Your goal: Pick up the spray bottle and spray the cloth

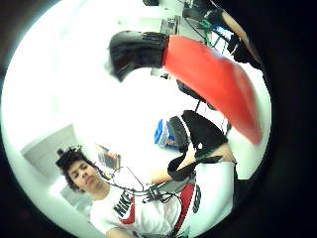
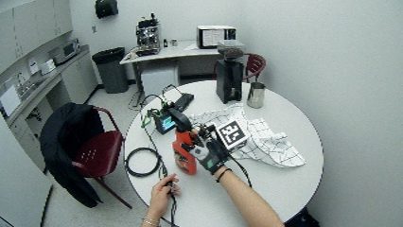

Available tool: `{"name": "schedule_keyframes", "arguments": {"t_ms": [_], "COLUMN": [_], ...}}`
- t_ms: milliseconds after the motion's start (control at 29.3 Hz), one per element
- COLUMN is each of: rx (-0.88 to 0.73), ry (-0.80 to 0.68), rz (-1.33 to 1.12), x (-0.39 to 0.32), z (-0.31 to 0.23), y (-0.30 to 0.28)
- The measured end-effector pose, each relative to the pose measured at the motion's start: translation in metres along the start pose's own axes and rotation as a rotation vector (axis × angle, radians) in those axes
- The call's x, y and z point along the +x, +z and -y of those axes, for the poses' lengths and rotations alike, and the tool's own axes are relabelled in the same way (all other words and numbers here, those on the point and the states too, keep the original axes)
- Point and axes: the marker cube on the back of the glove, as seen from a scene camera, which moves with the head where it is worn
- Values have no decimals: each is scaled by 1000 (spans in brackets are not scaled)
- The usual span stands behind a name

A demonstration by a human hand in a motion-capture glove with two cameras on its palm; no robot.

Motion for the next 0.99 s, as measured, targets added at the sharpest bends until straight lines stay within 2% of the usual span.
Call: {"name": "schedule_keyframes", "arguments": {"t_ms": [204, 341, 647, 988], "rx": [56, 31, -22, 18], "ry": [8, 35, 161, 182], "rz": [-84, -188, -567, -587], "x": [-4, -5, 14, 25], "z": [-56, -79, -85, -92], "y": [-51, -81, -139, -156]}}
